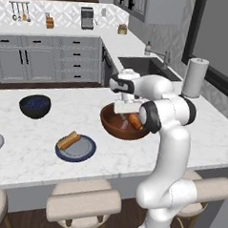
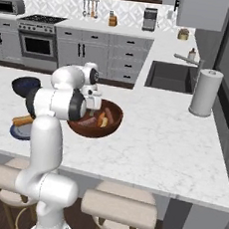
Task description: Place one bun and one sausage from the bowl on each plate.
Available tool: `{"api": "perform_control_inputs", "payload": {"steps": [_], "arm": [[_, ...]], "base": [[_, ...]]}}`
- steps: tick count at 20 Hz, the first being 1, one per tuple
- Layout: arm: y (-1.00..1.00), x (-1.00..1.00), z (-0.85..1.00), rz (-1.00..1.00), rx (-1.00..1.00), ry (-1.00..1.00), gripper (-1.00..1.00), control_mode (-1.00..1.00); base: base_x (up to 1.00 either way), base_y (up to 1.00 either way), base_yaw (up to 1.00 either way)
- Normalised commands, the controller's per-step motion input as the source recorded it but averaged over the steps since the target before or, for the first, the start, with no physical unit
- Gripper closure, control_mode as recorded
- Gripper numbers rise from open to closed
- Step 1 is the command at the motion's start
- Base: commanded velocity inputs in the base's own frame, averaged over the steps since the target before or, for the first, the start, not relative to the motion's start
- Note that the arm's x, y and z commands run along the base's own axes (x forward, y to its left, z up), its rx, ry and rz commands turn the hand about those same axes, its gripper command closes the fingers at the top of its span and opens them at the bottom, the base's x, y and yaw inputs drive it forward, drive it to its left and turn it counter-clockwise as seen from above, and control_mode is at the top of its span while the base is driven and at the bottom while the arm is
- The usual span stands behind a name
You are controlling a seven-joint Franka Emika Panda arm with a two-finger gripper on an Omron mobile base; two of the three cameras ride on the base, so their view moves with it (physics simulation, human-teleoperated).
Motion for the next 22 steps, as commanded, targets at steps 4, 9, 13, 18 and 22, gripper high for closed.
{"api": "perform_control_inputs", "payload": {"steps": [4, 9, 13, 18, 22], "arm": [[0.00, 0.27, -0.52, 0.14, 0.05, -0.34, -1.00, -1.00], [0.00, 0.19, -0.27, 0.11, 0.14, -0.27, -1.00, -1.00], [0.01, 0.46, -0.31, 0.07, 0.15, -0.07, -1.00, -1.00], [0.07, 0.67, -0.25, 0.03, 0.06, 0.00, -1.00, -1.00], [0.23, 0.46, -0.30, 0.03, 0.03, 0.00, -1.00, -1.00]], "base": [[0.00, 0.00, 0.00], [0.00, 0.00, 0.00], [0.00, 0.00, 0.00], [0.00, 0.00, 0.00], [0.00, 0.00, 0.00]]}}
